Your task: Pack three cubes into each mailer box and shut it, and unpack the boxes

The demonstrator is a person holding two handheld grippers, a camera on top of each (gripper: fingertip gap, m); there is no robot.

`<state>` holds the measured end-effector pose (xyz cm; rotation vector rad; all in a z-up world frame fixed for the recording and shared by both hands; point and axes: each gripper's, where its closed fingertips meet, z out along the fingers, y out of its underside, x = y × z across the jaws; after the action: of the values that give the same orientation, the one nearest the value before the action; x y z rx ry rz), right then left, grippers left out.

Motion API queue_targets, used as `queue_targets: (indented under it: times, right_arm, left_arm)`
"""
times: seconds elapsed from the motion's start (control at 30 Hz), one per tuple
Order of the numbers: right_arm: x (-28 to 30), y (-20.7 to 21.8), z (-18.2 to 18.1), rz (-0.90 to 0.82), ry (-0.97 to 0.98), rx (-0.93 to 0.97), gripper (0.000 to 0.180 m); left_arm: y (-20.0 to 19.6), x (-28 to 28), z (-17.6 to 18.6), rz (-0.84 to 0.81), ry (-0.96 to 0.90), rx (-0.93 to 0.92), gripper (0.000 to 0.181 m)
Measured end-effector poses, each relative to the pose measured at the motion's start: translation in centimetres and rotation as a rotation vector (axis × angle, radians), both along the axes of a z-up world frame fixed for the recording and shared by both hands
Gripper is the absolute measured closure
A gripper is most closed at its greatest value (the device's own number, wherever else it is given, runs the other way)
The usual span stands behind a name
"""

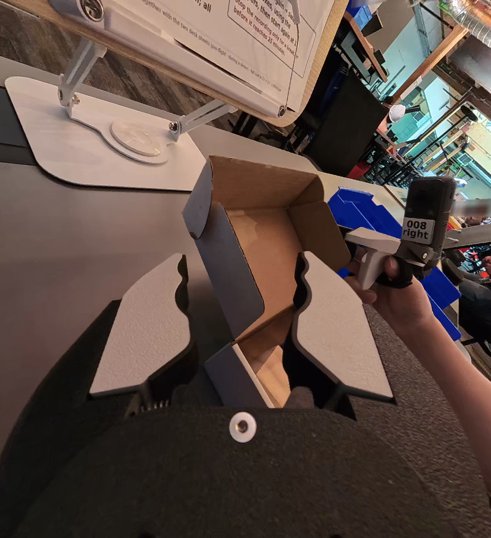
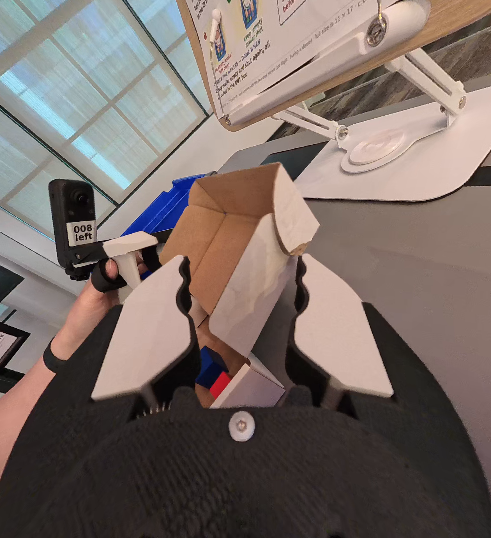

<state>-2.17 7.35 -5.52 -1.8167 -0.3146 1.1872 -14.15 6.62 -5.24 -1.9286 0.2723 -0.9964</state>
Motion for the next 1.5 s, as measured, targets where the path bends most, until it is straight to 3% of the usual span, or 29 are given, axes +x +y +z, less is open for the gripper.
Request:
queue_targets:
  times: [0.7, 1.5]
  right_arm:
    - [0.0, 0.1, -0.9, 0.029, -0.085, -0.017, 0.111]
    - [-0.2, 0.5, -1.4, 0.052, -0.049, -0.050, 0.109]
  left_arm:
    - [0.2, 0.8, -1.0, -0.051, 0.007, -0.031, 0.113]
    - [0.0, 1.4, -1.0, -0.125, -0.029, -0.047, 0.114]
